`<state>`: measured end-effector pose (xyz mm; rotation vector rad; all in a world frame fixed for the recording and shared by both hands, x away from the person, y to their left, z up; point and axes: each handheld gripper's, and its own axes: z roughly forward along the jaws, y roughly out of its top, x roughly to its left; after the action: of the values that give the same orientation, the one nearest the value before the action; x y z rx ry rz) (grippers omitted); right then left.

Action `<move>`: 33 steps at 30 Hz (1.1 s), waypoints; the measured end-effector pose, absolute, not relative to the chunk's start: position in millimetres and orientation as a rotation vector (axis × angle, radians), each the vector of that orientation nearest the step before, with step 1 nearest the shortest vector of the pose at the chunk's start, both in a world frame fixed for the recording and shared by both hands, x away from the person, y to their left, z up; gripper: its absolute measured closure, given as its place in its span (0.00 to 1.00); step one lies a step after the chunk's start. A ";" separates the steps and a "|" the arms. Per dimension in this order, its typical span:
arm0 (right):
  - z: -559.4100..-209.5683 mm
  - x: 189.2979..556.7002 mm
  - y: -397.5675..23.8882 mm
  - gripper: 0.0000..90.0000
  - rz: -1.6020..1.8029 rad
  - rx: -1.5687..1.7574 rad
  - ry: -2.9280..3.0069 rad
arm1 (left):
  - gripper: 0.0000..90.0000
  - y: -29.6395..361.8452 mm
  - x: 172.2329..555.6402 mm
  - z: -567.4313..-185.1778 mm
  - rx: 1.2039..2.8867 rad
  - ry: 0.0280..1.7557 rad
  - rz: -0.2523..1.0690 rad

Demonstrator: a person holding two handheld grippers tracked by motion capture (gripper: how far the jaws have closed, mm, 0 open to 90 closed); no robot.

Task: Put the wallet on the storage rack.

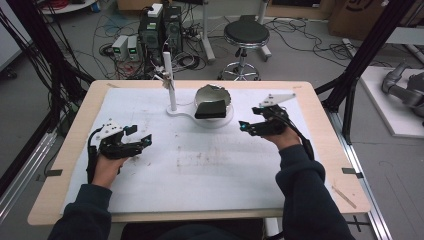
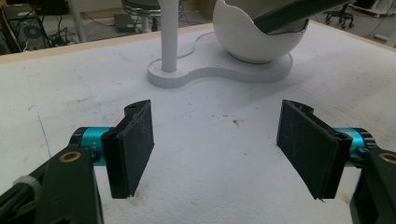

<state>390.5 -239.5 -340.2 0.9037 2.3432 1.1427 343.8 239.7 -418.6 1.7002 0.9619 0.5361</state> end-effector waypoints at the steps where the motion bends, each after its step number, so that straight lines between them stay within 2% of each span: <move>1: -343.5 386.1 -248.4 0.24 1.132 0.914 2.318 | 0.29 239.9 343.3 -418.2 1.691 0.968 0.528; 6: -367.7 363.8 -285.2 0.23 1.117 0.987 2.210 | 0.25 242.1 342.9 -413.4 1.605 0.958 0.491; 11: -386.5 352.6 -306.2 0.23 1.122 1.052 2.133 | 0.24 242.5 344.1 -411.2 1.601 0.956 0.507; 33: -397.1 346.9 -316.4 0.23 1.092 1.134 2.110 | 0.25 247.1 342.3 -413.6 1.617 0.976 0.516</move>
<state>346.9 -316.4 -397.1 1.1343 2.1098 1.0915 342.3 247.1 -413.6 1.6174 0.9758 0.5159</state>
